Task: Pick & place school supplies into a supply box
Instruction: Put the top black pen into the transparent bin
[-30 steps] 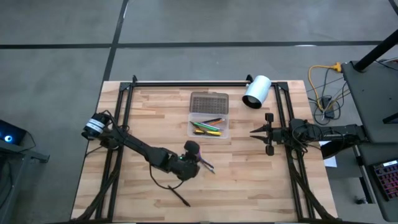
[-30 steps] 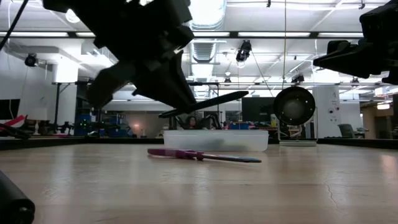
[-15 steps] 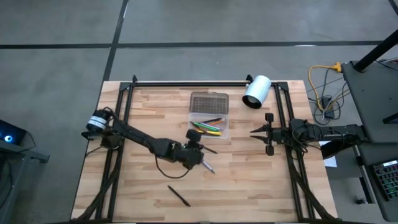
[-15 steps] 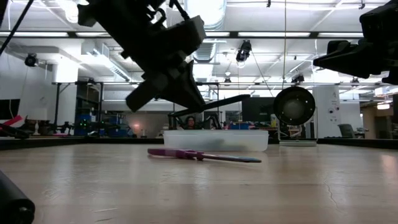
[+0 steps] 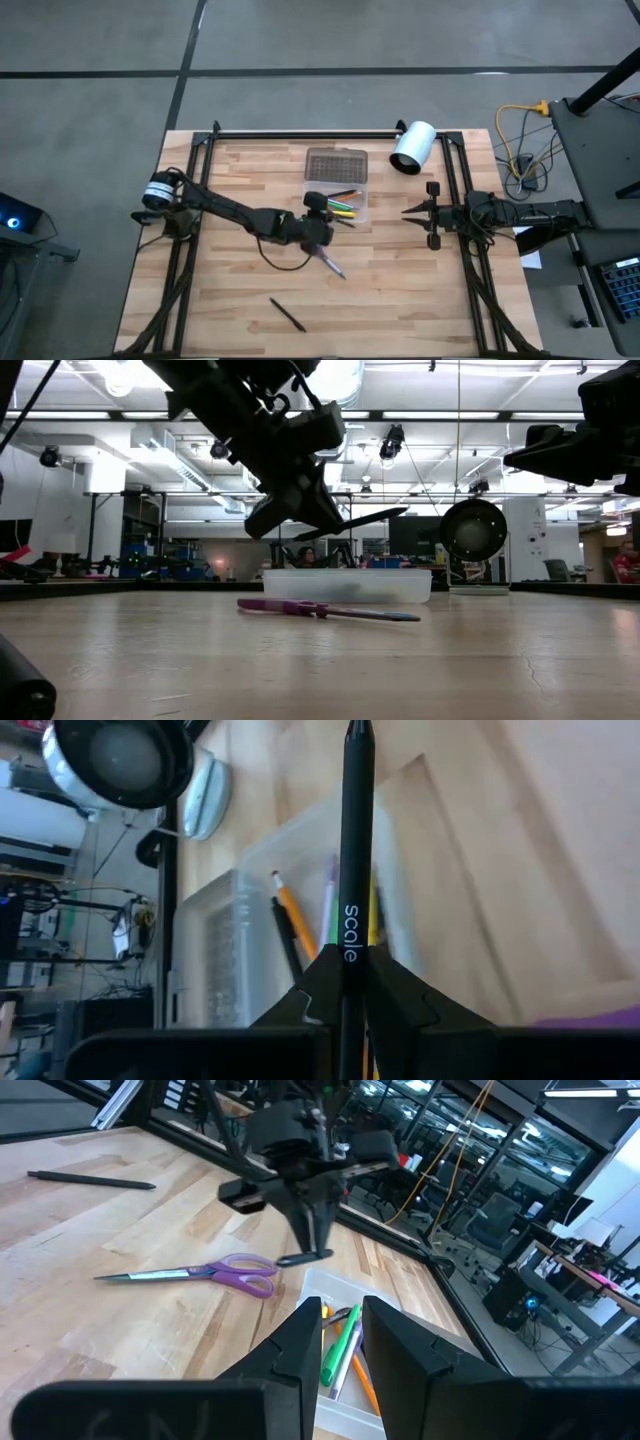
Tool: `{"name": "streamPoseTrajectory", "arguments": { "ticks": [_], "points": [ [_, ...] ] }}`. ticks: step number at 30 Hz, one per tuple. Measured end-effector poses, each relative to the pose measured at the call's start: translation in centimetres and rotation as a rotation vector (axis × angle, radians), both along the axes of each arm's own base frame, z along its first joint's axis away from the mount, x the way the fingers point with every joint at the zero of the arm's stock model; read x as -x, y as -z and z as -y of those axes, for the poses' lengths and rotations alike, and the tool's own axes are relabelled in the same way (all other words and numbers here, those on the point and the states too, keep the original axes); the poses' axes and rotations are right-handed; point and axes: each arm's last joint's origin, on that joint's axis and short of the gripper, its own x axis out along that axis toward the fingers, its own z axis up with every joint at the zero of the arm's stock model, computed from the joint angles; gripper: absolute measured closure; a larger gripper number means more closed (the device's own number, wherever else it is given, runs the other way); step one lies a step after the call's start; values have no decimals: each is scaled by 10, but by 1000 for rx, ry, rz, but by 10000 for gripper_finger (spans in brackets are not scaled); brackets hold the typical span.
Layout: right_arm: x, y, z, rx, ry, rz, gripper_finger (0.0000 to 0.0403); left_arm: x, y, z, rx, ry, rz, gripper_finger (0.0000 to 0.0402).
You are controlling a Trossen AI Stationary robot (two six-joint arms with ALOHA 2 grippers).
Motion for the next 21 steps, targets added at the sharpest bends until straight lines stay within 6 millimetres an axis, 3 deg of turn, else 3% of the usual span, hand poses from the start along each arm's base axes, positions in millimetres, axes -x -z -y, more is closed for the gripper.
{"name": "streamPoseTrajectory", "arguments": {
  "ticks": [14, 21],
  "points": [
    [0, 0, 0, 0, 0, 0, 335, -6, -5, -49, -33, -94, 39, 389],
    [0, 0, 0, 0, 0, 0, 335, -8, -7, -60, 18, -64, 50, 389]
  ]
}}
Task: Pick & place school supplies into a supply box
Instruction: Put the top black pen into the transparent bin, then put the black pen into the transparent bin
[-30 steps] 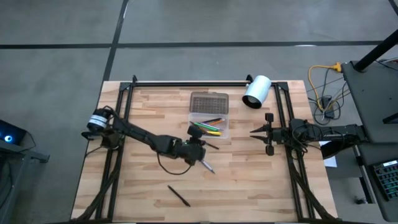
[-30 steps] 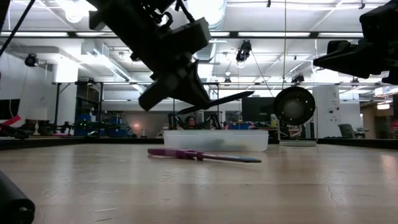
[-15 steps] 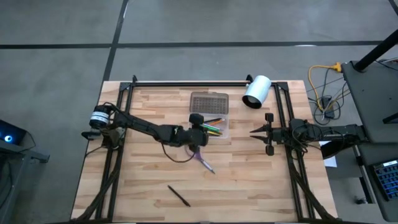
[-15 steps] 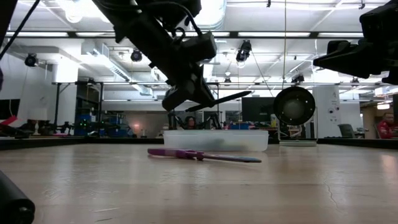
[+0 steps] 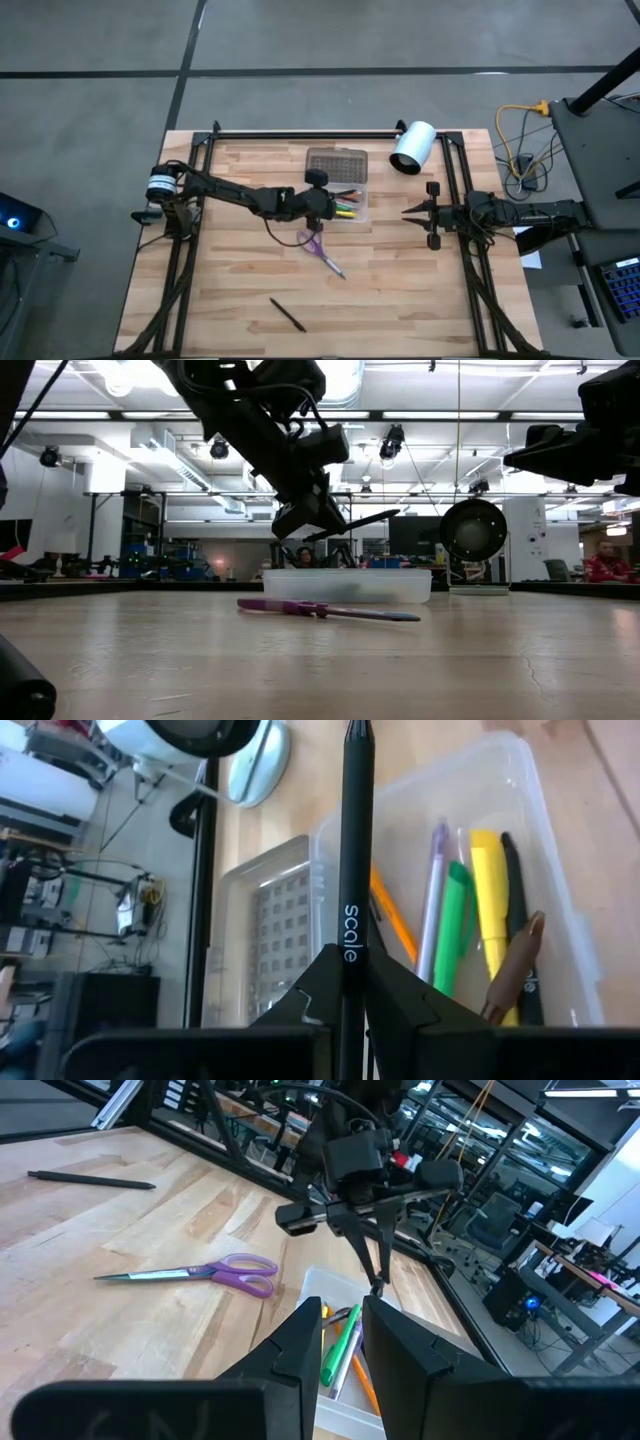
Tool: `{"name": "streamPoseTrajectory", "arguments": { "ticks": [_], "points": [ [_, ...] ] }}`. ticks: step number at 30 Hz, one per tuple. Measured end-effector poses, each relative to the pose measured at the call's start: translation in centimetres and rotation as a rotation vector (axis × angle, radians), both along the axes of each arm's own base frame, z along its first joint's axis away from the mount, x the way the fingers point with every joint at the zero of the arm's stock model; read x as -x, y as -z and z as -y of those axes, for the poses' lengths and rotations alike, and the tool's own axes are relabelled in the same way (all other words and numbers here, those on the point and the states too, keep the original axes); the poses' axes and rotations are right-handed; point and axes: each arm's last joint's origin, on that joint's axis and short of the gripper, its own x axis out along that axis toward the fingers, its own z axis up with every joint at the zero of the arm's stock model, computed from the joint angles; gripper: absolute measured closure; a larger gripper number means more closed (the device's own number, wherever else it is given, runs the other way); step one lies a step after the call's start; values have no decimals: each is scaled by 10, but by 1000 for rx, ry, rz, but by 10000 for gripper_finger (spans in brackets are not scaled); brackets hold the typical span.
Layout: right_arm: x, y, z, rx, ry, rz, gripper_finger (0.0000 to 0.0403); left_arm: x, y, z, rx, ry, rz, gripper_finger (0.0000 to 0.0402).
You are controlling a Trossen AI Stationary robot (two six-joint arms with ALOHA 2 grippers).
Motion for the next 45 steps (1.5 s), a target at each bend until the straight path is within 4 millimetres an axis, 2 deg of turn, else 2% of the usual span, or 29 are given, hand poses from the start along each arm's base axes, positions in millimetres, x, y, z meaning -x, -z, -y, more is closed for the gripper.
{"name": "streamPoseTrajectory", "arguments": {
  "ticks": [7, 16, 45],
  "points": [
    [0, 0, 0, 0, 0, -1, 335, -2, -4, -1, 1, -2, 14, 386],
    [0, 0, 0, 0, 1, 0, 335, -2, -4, -1, 4, -5, 15, 355],
    [0, 0, 0, 0, 0, 1, 335, -4, -8, 4, 43, -23, 50, 352]
  ]
}}
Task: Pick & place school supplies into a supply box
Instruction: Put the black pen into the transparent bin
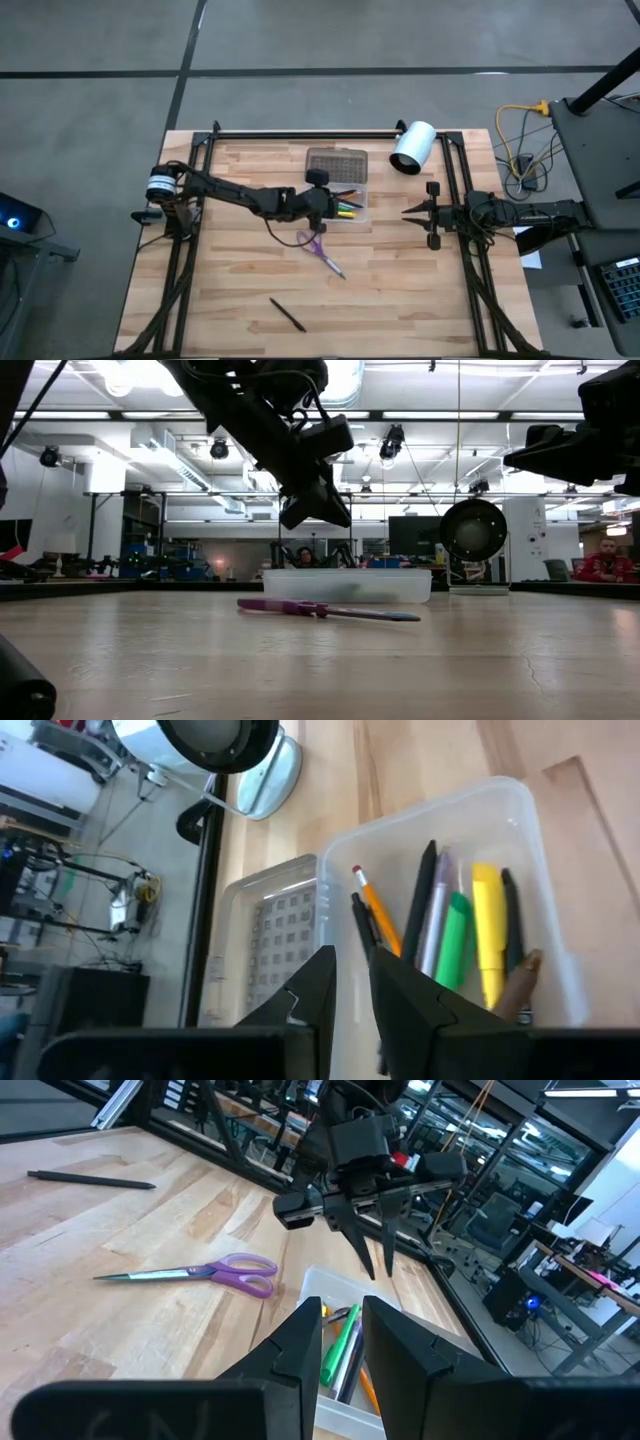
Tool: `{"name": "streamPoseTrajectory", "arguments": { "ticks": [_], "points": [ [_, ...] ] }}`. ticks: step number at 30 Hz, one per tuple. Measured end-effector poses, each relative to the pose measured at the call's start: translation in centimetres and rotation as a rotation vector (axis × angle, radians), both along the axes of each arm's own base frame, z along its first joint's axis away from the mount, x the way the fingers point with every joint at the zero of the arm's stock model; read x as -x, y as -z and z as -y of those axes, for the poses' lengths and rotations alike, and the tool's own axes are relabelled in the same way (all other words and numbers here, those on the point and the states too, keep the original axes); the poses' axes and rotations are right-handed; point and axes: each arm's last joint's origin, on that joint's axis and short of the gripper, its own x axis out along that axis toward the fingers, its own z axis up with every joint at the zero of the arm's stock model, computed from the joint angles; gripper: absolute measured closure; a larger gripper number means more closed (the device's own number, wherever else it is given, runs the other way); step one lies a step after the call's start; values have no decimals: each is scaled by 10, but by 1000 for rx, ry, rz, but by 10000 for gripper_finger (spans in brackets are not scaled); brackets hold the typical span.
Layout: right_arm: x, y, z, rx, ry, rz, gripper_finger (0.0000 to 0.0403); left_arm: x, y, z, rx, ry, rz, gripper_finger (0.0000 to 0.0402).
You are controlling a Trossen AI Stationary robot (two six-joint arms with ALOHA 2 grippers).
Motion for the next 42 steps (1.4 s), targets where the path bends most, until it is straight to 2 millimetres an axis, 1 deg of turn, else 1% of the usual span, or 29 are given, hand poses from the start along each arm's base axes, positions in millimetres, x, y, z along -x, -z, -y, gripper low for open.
{"name": "streamPoseTrajectory", "arguments": {
  "ticks": [5, 11, 17, 26, 33, 42],
  "points": [
    [0, 0, 0, 0, 0, -1, 335, 2, 3, 6, 41, -13, -7, 352],
    [0, 0, 0, 0, 0, -1, 335, 6, 8, 19, 83, 16, -65, 352],
    [0, 0, 0, 0, 0, 0, 335, 8, 6, 39, 142, 45, -120, 352],
    [0, 0, 0, 0, 0, -1, 335, 18, 10, 74, 163, 109, -199, 352],
    [0, 0, 0, 0, 0, 0, 335, 22, 10, 94, 275, 157, -223, 352],
    [0, 0, 0, 0, 0, -2, 335, 37, 16, 117, 432, 147, -317, 352]
  ]
}}
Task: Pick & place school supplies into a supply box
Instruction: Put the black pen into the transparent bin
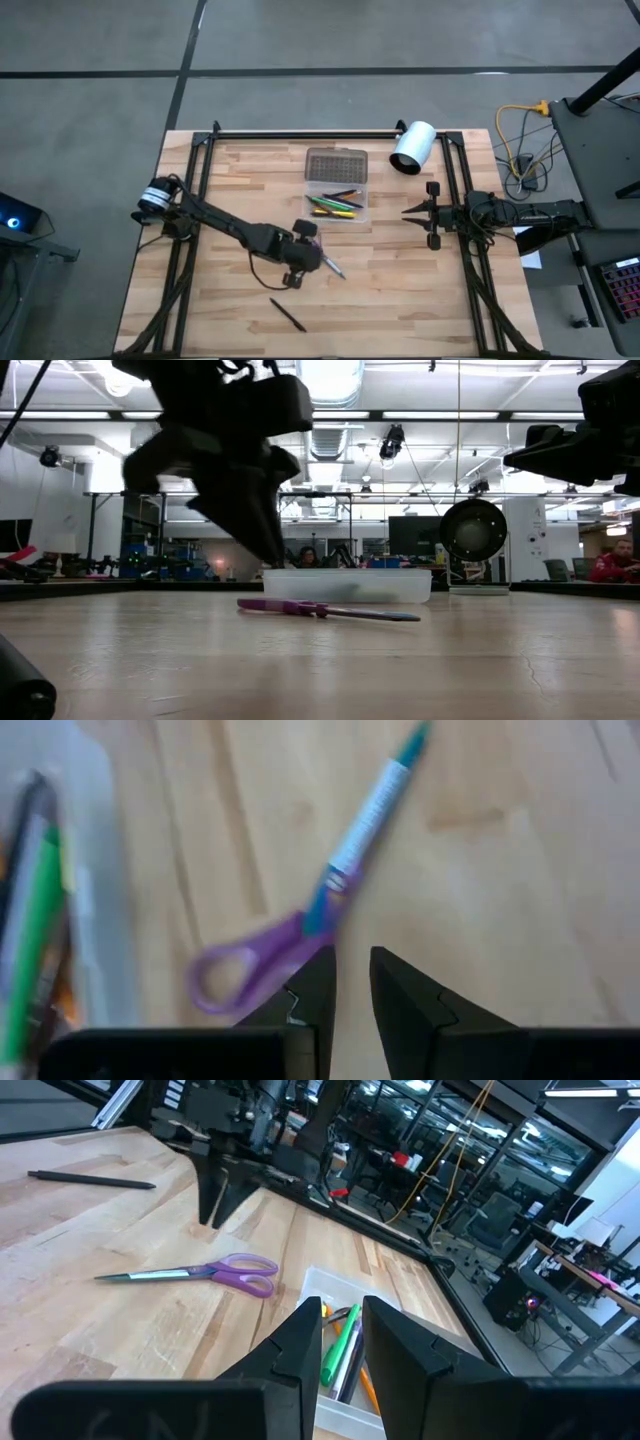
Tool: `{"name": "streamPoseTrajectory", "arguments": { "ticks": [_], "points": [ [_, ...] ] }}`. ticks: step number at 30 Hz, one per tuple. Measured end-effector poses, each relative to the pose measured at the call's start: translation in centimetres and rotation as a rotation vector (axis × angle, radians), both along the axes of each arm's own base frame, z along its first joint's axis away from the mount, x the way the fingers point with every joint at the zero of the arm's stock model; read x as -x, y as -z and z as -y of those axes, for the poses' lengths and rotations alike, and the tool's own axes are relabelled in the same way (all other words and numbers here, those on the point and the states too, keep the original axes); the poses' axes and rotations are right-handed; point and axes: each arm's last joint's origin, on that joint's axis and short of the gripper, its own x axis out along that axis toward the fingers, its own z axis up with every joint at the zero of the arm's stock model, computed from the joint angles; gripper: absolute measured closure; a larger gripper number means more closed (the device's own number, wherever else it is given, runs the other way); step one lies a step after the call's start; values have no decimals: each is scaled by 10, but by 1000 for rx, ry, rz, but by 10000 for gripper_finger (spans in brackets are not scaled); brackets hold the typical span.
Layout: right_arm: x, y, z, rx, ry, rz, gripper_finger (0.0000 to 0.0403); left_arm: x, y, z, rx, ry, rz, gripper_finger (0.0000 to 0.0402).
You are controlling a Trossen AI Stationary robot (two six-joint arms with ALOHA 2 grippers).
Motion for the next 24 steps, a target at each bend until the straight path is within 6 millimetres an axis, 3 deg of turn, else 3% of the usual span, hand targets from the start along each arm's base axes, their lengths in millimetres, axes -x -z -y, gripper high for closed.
{"name": "streamPoseTrajectory", "arguments": {
  "ticks": [7, 16, 24],
  "points": [
    [0, 0, 0, 0, 0, 0, 335, 16, 3, 32, 53, 14, -48, 352],
    [0, 0, 0, 0, 0, 1, 335, 41, 3, 83, 142, 164, -87, 352],
    [0, 0, 0, 0, 0, 1, 335, 55, 3, 105, 221, 178, -109, 352]
  ]
}}
